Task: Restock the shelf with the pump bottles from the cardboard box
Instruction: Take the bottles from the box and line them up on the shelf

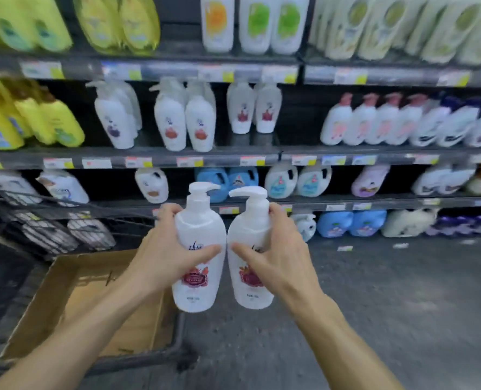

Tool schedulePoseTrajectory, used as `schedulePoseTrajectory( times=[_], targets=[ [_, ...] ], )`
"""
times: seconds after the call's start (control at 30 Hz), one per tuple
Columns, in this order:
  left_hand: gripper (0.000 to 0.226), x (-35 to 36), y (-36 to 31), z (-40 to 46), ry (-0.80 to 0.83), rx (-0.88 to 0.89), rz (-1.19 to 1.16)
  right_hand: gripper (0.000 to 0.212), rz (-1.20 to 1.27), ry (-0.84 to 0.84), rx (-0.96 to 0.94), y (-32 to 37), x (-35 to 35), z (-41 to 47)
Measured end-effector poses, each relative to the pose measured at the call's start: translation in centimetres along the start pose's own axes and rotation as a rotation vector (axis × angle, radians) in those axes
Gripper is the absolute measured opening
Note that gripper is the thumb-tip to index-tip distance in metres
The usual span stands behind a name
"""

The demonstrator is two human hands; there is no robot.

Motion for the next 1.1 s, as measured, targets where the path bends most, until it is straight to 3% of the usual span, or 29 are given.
schedulePoseTrajectory(
  times=[0.2,0.4,0.7,1.1],
  targets=[
    [0.075,2.8,-12.5,-0.3,0.001,0.101,-0.068,0.068,-0.069,-0.116,-0.037,-0.7,-12.5,3.6],
    [0.074,6.8,-17.0,3.8,-0.022,0.149,-0.044,0.069,-0.028,-0.159,-0.021,-3.4,-14.8,9.6],
    [0.074,11.6,-14.9,15.2,-0.087,0.048,-0.056,0.07,0.01,-0.077,-0.07,-6.9,-7.8,22.2],
    [0.077,17.1,-9.2,29.3,-0.172,-0.053,-0.038,0.077,0.208,0.135,-0.096,-11.3,6.9,38.9]
  ],
)
Point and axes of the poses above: each hand's wrist, its own z-axis towards the middle knuckle, its own x-axis out of the palm, y = z × x, the point moved 10 cm from there along z, towards the middle knuckle, and after that the axes turned 15 degrees about -y, right-handed, at the moved point
